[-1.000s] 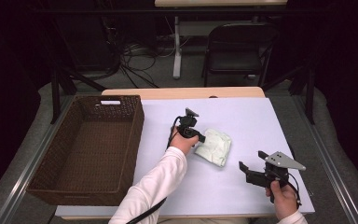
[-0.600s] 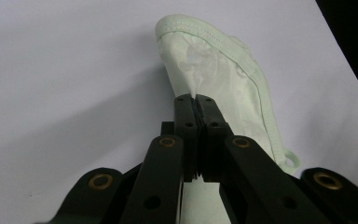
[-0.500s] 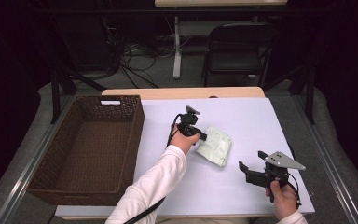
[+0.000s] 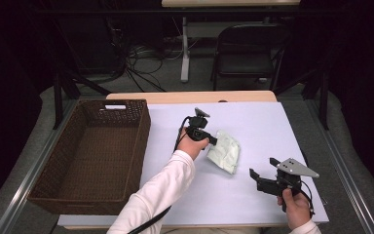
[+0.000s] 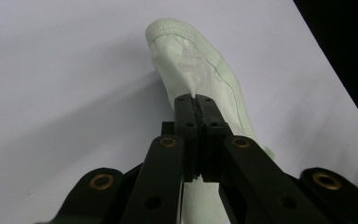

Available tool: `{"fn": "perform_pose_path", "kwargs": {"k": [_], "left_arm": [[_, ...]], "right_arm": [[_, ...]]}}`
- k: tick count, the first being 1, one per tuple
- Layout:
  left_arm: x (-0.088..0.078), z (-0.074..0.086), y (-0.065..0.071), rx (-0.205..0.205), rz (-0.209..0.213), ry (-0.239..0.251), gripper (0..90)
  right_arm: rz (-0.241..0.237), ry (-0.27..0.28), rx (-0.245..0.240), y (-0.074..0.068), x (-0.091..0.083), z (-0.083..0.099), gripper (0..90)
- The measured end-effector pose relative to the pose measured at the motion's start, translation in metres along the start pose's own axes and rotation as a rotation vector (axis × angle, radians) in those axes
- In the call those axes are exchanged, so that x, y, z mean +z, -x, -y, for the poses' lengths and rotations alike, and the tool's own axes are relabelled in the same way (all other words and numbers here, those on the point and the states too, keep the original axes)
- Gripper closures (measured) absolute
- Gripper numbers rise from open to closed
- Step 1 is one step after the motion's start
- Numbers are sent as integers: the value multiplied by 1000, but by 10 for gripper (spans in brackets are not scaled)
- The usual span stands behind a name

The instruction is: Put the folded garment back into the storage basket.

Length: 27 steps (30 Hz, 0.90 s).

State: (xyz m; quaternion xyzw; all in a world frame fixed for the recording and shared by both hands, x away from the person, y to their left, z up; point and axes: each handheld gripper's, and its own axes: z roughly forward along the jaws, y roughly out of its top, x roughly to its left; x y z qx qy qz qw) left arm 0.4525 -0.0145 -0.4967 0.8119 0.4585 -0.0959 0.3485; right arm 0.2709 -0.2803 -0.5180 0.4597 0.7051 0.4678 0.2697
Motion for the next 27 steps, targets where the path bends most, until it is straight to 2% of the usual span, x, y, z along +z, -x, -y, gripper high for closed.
{"fn": "perform_pose_path", "kwargs": {"k": [1, 6, 16, 19, 24, 27], "left_arm": [[-1, -1, 0, 19, -8, -2, 890], [-2, -1, 6, 2, 3, 5, 891], [-8, -3, 14, 47, 23, 7, 896], [-10, -3, 17, 34, 29, 15, 898], [-15, -5, 19, 58, 42, 25, 898], [-16, -5, 22, 52, 43, 32, 899]], "right_arm": [[1, 1, -5, 0, 0, 0, 146], [0, 0, -1, 0, 0, 0, 146], [5, -1, -4, 1, -1, 0, 146], [4, 1, -4, 1, 0, 0, 146], [0, 2, 2, 0, 0, 0, 146], [1, -1, 1, 1, 0, 0, 146]]}}
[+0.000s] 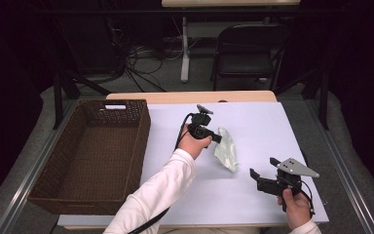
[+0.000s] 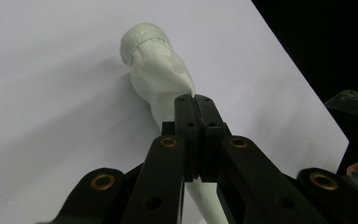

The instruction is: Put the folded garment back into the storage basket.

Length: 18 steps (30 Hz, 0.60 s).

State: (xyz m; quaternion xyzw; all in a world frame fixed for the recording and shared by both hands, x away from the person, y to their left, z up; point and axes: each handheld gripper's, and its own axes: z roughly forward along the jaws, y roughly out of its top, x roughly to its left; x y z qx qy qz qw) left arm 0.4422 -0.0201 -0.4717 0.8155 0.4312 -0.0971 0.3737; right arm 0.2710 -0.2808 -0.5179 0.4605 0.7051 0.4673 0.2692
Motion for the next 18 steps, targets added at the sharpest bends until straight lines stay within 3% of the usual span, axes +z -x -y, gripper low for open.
{"fn": "perform_pose_path", "kwargs": {"k": [6, 18], "left_arm": [[-5, -3, 3, 27, 4, 2, 899], [-20, -7, 4, 24, -7, 31, 899]], "right_arm": [[1, -1, 4, 0, 0, 0, 146], [-2, 1, 9, 0, 0, 0, 146]]}}
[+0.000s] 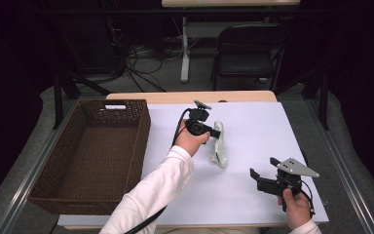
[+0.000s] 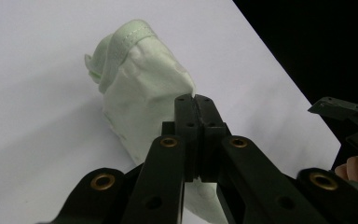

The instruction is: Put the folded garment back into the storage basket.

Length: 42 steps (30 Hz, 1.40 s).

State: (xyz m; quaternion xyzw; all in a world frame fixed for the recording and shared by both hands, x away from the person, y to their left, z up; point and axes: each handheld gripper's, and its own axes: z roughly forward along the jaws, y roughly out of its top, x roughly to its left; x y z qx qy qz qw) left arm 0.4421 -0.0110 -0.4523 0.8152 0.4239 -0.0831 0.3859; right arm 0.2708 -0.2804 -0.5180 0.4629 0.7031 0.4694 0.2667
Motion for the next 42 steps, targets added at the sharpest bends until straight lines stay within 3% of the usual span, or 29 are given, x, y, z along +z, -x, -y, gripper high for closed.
{"fn": "perform_pose_path", "kwargs": {"k": [30, 42], "left_arm": [[-32, -5, -5, -6, -41, 46, 900], [-53, -9, -9, -1, -57, 69, 900]], "right_arm": [[4, -4, -5, 1, 1, 0, 146], [4, 1, 0, 1, 2, 1, 146]]}}
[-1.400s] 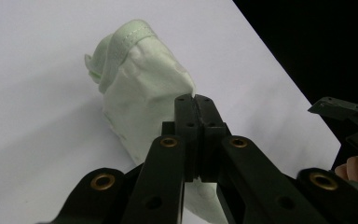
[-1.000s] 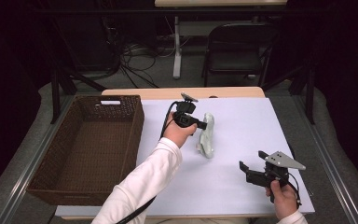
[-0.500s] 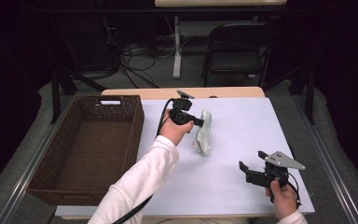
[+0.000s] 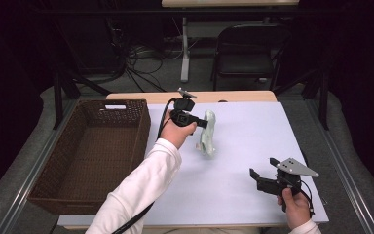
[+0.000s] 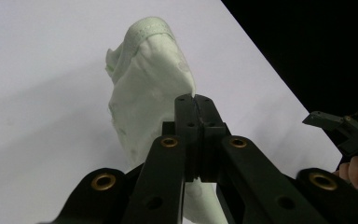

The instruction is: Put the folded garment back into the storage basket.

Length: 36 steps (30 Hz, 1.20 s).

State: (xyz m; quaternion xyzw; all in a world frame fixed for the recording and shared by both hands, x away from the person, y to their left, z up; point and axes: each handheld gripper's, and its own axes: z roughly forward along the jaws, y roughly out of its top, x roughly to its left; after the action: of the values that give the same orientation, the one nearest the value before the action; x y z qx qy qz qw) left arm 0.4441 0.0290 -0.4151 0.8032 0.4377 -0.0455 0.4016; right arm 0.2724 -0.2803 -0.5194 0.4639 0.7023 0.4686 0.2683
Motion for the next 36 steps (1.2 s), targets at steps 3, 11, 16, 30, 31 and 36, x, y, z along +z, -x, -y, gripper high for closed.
{"fn": "perform_pose_path", "kwargs": {"k": [3, 11, 16, 30, 31, 36], "left_arm": [[-6, -1, -1, -7, -6, 9, 900], [-23, -2, -8, -12, -22, 33, 900], [-34, -3, -12, -27, -37, 51, 900], [-65, -2, -25, -53, -65, 100, 900], [-67, -1, -26, -54, -69, 104, 900], [-79, -1, -30, -62, -79, 121, 900]], "right_arm": [[1, -1, 1, 0, 0, 0, 146], [-3, -5, 4, 0, 0, 0, 146], [3, -5, -4, 1, 0, 0, 146], [7, -9, -5, 1, 0, 0, 146], [8, -10, -6, 1, 0, 0, 146], [10, -12, -6, 1, 0, 1, 146]]}}
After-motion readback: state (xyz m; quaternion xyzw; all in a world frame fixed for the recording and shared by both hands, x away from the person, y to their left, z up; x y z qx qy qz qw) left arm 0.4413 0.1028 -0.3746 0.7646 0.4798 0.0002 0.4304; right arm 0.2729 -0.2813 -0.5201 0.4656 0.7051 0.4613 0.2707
